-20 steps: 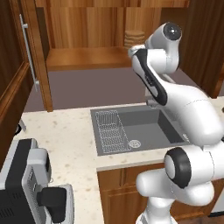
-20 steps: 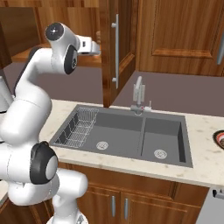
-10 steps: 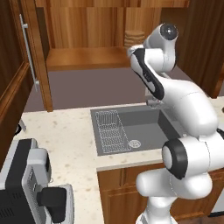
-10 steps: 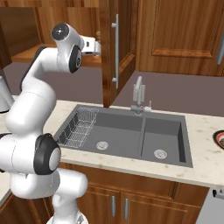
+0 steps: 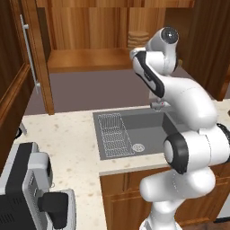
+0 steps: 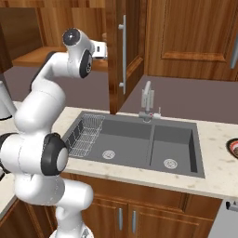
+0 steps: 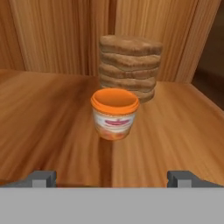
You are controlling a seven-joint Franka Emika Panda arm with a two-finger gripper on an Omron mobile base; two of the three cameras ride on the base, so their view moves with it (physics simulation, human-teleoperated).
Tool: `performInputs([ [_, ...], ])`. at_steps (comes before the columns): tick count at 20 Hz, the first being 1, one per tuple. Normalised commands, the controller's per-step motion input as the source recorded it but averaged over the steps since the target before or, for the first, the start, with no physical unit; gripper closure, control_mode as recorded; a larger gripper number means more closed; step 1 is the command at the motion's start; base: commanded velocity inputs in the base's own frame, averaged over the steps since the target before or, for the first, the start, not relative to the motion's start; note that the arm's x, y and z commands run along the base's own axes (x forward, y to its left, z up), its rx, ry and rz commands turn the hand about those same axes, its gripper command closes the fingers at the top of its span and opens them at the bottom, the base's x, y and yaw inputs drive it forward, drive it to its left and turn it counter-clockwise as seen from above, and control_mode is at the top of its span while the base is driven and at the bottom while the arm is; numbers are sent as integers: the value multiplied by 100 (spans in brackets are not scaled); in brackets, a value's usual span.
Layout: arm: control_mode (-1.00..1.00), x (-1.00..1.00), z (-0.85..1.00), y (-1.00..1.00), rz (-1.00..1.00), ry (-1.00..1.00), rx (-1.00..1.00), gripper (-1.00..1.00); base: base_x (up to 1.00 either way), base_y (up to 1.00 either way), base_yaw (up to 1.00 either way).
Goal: Pick the avocado and bread from the counter and place them on the plate. Then pick the jam from the cabinet and place it next to the plate. Lastly close the cabinet door.
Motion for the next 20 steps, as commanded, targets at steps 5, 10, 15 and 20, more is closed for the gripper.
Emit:
performInputs([
  [5, -100, 39, 0, -6, 0, 0, 2, -100, 0, 0, 0],
  [10, -100, 30, 0, -5, 0, 0, 3, -100, 0, 0, 0],
  [15, -100, 37, 0, 0, 0, 0, 3, -100, 0, 0, 0],
  [20, -100, 31, -1, 0, 0, 0, 3, -100, 0, 0, 0],
])
